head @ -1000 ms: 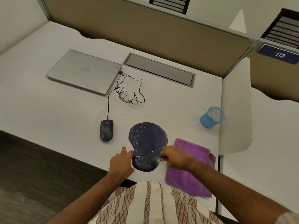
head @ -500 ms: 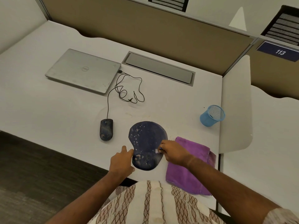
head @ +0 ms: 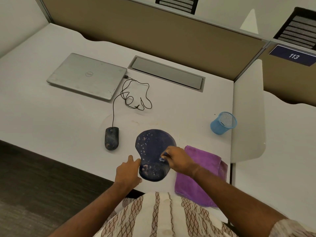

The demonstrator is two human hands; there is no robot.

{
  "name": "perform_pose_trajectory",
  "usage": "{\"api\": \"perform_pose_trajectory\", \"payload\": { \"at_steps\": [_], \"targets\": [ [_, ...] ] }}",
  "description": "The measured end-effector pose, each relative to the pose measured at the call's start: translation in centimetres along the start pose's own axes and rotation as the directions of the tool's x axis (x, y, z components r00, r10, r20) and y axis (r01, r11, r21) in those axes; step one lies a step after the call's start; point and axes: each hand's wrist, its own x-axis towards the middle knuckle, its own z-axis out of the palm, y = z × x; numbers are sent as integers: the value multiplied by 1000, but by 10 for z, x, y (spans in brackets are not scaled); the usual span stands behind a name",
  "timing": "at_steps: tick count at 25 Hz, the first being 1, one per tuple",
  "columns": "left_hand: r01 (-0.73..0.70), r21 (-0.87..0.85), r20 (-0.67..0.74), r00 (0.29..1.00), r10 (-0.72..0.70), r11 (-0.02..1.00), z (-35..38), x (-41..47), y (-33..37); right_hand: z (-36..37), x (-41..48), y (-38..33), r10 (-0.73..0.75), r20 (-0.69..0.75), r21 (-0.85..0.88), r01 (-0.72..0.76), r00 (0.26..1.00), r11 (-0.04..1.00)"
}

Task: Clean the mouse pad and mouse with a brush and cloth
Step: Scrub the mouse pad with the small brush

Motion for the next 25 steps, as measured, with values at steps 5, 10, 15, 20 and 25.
{"api": "perform_pose_trajectory", "payload": {
  "at_steps": [5,10,15,20,25],
  "targets": [
    [4,8,2,1000,-4,1000,0,0,1,2,-5,10,55,38,5,-55,998,998],
    [-3,7,1,1000,3,1000,-1,0,1,-4,2,10,44,37,6,-44,998,999],
    [-4,5,7,1000,4,1000,-2,0,1,-4,8,8,36,-50,-3,-37,998,999],
    [-6,0,2,1000,6,1000,-2,0,0,5,-8,18,9,7,13,-10,1000,1000],
    [-6,7,5,1000,6,1000,-5,0,1,6,-21,28,-45,81,-28,48,996,998]
  ]
}}
